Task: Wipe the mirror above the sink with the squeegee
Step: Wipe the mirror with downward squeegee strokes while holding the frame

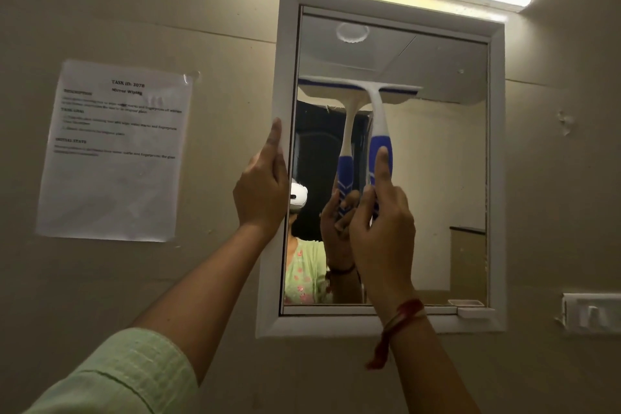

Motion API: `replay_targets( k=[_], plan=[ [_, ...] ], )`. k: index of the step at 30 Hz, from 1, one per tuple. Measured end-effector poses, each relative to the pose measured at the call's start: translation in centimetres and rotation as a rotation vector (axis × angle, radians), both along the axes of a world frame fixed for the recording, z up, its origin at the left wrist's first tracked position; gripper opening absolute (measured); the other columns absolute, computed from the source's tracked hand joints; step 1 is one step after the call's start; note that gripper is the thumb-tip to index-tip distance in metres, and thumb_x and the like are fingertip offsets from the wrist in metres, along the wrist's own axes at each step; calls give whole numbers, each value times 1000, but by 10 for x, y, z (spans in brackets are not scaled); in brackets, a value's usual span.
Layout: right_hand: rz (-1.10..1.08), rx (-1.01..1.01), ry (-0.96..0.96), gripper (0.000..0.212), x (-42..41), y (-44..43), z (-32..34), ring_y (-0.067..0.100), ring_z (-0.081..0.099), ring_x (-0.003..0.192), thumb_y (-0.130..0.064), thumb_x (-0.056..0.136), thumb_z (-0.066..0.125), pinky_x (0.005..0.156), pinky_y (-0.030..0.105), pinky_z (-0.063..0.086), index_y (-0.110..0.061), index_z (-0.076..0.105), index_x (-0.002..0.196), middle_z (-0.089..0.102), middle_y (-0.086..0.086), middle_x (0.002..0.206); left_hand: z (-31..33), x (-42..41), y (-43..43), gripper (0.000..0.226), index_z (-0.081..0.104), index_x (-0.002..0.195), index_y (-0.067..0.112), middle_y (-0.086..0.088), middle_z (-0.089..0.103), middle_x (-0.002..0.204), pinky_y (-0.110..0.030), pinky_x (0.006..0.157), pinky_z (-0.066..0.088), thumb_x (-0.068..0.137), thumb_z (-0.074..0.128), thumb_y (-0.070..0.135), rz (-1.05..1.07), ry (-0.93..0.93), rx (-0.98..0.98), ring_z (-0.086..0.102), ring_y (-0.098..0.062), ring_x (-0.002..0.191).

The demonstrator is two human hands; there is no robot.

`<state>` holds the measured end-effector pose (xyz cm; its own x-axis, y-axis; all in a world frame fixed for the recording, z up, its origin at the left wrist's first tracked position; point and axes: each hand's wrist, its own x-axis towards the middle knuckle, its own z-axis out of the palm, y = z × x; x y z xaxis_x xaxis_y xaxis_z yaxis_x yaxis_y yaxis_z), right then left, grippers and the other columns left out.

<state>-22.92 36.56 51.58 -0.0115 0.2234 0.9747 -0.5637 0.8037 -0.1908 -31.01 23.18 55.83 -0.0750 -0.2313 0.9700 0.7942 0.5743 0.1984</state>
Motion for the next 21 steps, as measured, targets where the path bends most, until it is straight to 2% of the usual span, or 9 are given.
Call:
replay_targets(
  k=[2,4,10,13,17,21],
  plan=[
    [-10,27,-10,58,-2,-1,-21,13,56,77,-17,94,44,72,26,52,-28,12,141,57,12,96,0,0,0,42,30,141,21,13,32,54,-9,47,22,99,37,20,-2,-4,-3,30,-3,44],
    [-4,46,-3,58,-1,0,-30,13,56,74,-17,94,43,70,28,54,-27,12,142,56,12,95,-1,-1,-1,42,30,140,22,11,33,54,-9,47,22,99,37,19,-8,-1,-7,30,-3,44],
    [8,-4,19,55,-2,2,8,17,58,82,-16,95,45,75,31,55,-22,20,143,58,15,103,-1,-3,-2,42,30,141,22,0,45,59,-11,46,25,100,38,19,-18,-1,-18,32,-4,45],
    [7,4,-17,55,-1,2,-13,16,58,78,-18,95,43,73,32,55,-26,14,141,57,13,98,-2,-3,-1,42,31,141,21,-1,45,59,-12,46,25,100,37,20,-23,1,-22,31,-4,45],
    [7,41,-38,58,2,-1,-50,13,55,72,-15,93,44,67,31,56,-27,14,142,54,11,94,-2,-4,-1,41,32,140,22,2,41,58,-12,46,24,100,38,20,-18,6,3,30,-3,45],
    [5,15,10,56,1,1,-23,15,57,76,-18,94,42,71,34,56,-29,12,140,56,13,96,-1,-3,0,41,32,140,23,7,37,57,-11,46,23,100,38,20,2,-4,8,29,-3,45]
  ],
)
